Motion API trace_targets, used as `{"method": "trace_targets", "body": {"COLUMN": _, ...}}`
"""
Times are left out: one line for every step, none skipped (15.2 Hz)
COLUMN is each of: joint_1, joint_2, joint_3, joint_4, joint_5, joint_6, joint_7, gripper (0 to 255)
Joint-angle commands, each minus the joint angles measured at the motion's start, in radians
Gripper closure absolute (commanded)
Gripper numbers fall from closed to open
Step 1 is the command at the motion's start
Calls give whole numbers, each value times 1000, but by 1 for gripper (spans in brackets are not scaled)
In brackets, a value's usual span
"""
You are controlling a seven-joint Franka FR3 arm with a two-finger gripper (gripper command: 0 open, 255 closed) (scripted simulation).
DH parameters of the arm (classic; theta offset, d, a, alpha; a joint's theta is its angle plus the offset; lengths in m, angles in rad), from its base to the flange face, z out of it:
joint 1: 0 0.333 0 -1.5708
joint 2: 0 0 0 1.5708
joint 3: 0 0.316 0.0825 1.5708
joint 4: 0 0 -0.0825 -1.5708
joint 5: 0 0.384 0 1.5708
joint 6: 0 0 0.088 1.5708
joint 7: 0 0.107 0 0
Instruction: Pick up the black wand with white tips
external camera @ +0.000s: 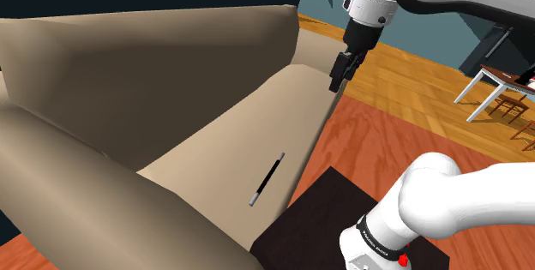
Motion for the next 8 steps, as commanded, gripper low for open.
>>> {"method": "trace_targets", "body": {"joint_1": 0, "joint_2": 0, "joint_3": 0, "joint_4": 0, "joint_5": 0, "joint_6": 0, "joint_7": 0, "gripper": 0}}
{"method": "trace_targets", "body": {"joint_1": -9, "joint_2": -3, "joint_3": 7, "joint_4": -35, "joint_5": 7, "joint_6": 32, "joint_7": 36, "gripper": 0}}
{"method": "trace_targets", "body": {"joint_1": -18, "joint_2": -5, "joint_3": 15, "joint_4": -70, "joint_5": 14, "joint_6": 65, "joint_7": 72, "gripper": 0}}
{"method": "trace_targets", "body": {"joint_1": -26, "joint_2": -6, "joint_3": 23, "joint_4": -103, "joint_5": 21, "joint_6": 98, "joint_7": 108, "gripper": 0}}
{"method": "trace_targets", "body": {"joint_1": -35, "joint_2": -4, "joint_3": 31, "joint_4": -135, "joint_5": 28, "joint_6": 132, "joint_7": 143, "gripper": 0}}
{"method": "trace_targets", "body": {"joint_1": -44, "joint_2": -1, "joint_3": 39, "joint_4": -166, "joint_5": 34, "joint_6": 166, "joint_7": 179, "gripper": 0}}
{"method": "trace_targets", "body": {"joint_1": -53, "joint_2": 4, "joint_3": 48, "joint_4": -195, "joint_5": 41, "joint_6": 201, "joint_7": 214, "gripper": 0}}
{"method": "trace_targets", "body": {"joint_1": -61, "joint_2": 10, "joint_3": 57, "joint_4": -224, "joint_5": 48, "joint_6": 237, "joint_7": 249, "gripper": 0}}
